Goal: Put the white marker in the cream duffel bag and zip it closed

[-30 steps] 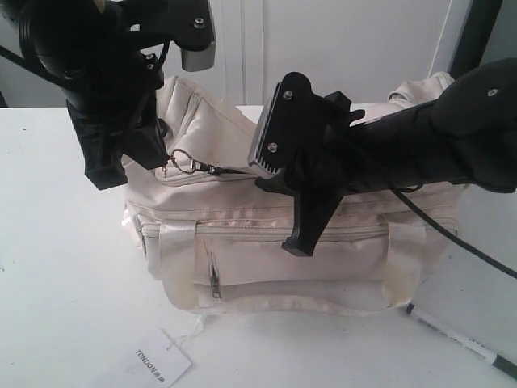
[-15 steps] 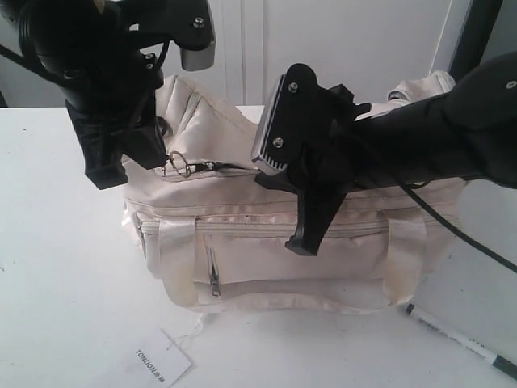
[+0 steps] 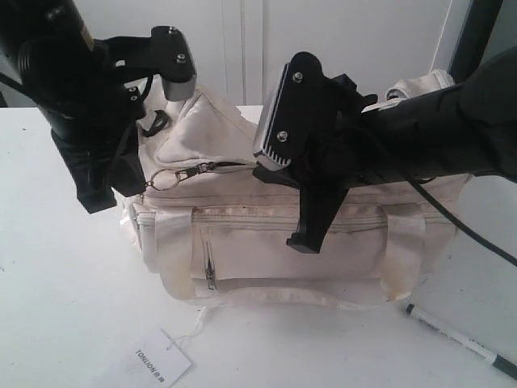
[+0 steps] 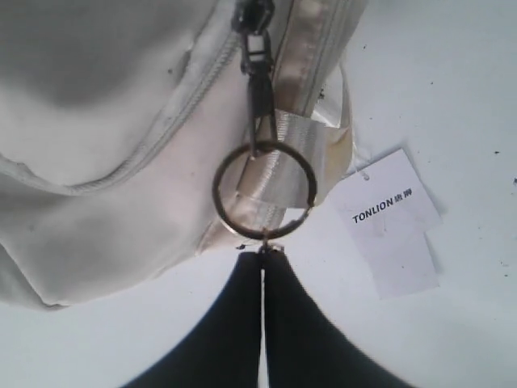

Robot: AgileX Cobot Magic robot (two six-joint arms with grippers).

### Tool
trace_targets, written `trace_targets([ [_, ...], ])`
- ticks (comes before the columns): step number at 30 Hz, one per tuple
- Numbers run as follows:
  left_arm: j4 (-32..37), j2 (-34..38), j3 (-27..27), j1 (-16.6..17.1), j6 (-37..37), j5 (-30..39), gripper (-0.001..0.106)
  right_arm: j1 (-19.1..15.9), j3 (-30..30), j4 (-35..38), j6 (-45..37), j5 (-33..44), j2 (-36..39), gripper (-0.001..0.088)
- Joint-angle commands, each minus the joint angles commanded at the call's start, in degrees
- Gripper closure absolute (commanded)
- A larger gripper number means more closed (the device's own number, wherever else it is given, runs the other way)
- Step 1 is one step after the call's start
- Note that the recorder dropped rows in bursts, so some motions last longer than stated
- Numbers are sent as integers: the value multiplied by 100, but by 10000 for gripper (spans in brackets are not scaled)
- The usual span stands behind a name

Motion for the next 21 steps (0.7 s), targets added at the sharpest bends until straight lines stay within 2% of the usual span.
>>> trace_targets([
  [9,178,-11,401,53,-12,-425,1053,0,0,0,0,0,0,868],
  [21,909,-11,681,53,-121,-592,1053,0,0,-22,0,0,0,868],
])
